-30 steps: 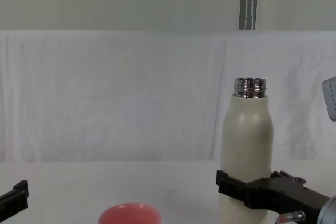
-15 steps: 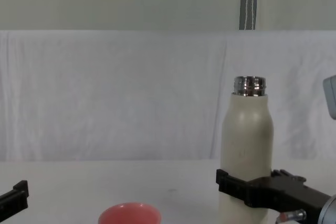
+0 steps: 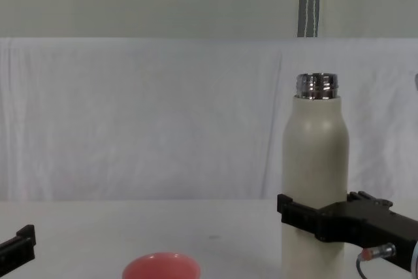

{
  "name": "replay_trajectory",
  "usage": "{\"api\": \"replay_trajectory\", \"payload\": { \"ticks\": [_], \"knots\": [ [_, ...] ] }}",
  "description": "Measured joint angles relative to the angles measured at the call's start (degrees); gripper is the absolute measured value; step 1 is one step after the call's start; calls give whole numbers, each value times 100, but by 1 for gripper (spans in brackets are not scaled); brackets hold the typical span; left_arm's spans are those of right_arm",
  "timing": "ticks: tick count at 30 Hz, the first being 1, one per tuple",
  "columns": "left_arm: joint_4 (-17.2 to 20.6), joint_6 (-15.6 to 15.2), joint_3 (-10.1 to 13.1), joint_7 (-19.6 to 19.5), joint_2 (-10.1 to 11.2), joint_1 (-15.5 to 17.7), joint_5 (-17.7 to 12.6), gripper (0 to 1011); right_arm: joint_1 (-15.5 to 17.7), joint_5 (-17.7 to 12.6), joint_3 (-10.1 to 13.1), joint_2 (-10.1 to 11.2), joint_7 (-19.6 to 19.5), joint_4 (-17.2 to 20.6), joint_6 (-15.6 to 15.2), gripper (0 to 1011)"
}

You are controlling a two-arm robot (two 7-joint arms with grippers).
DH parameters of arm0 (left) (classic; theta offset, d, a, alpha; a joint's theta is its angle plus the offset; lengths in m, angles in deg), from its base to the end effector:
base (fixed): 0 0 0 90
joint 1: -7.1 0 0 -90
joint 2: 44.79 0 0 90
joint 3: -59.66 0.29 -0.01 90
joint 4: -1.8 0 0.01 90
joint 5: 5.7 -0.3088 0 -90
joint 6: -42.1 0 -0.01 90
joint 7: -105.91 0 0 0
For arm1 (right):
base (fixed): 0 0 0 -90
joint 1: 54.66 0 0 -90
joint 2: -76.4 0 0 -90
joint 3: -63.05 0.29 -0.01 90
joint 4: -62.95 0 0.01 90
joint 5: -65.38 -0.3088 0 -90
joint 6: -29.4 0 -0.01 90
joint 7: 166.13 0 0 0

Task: Grasp the thermos with one hand and pour water into the cup lid.

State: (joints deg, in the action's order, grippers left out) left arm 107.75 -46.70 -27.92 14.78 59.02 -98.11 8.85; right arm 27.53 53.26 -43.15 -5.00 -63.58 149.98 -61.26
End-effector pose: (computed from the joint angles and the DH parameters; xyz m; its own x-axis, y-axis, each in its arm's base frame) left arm 0.2530 0.0375 -0.2853 0.1244 0.9917 -0.0327 -0.9921 0.1239 -0.0177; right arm 0.3563 0.0431 -0.2809 0.4718 -0.8814 -0.0237 0.8816 0.4709 0.0327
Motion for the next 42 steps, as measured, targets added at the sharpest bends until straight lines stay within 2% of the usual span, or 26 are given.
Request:
{"api": "replay_trajectory", "payload": {
  "ticks": [5,15,16,17,20,21,22,25,28,29,32,35,38,39,42],
  "knots": [
    [0,0,0,0,0,0,0,1001,27,80,3,58,-22,106,-15,960],
    [0,0,0,0,0,0,0,1001,97,707,-106,214,-240,318,16,960],
    [0,0,0,0,0,0,0,1001,113,849,-133,244,-279,360,30,960],
    [0,0,0,0,0,0,0,1001,113,849,-133,244,-279,360,30,960],
    [0,0,0,0,0,0,0,1001,150,1149,-186,307,-329,455,71,960],
    [0,0,0,0,0,0,0,1001,150,1149,-186,307,-329,455,71,960],
    [0,0,0,0,0,0,0,1001,170,1324,-216,342,-333,511,114,960],
    [0,0,0,0,0,0,0,1001,187,1473,-242,371,-333,550,178,960],
    [0,0,0,0,0,0,0,1001,212,1855,-331,433,-389,599,329,960],
    [0,0,0,0,0,0,0,1001,212,1855,-331,433,-389,599,329,960],
    [0,0,0,0,0,0,0,1001,231,2267,-414,489,-469,631,464,960],
    [0,0,0,0,0,0,0,1001,239,2520,-465,511,-524,640,516,960],
    [0,0,0,0,0,0,0,1001,243,2841,-535,530,-613,640,558,960],
    [0,0,0,0,0,0,0,1001,242,3053,-577,541,-673,639,576,960],
    [0,0,0,0,0,0,0,1001,228,3321,-630,553,-756,616,592,960]
  ]
}}
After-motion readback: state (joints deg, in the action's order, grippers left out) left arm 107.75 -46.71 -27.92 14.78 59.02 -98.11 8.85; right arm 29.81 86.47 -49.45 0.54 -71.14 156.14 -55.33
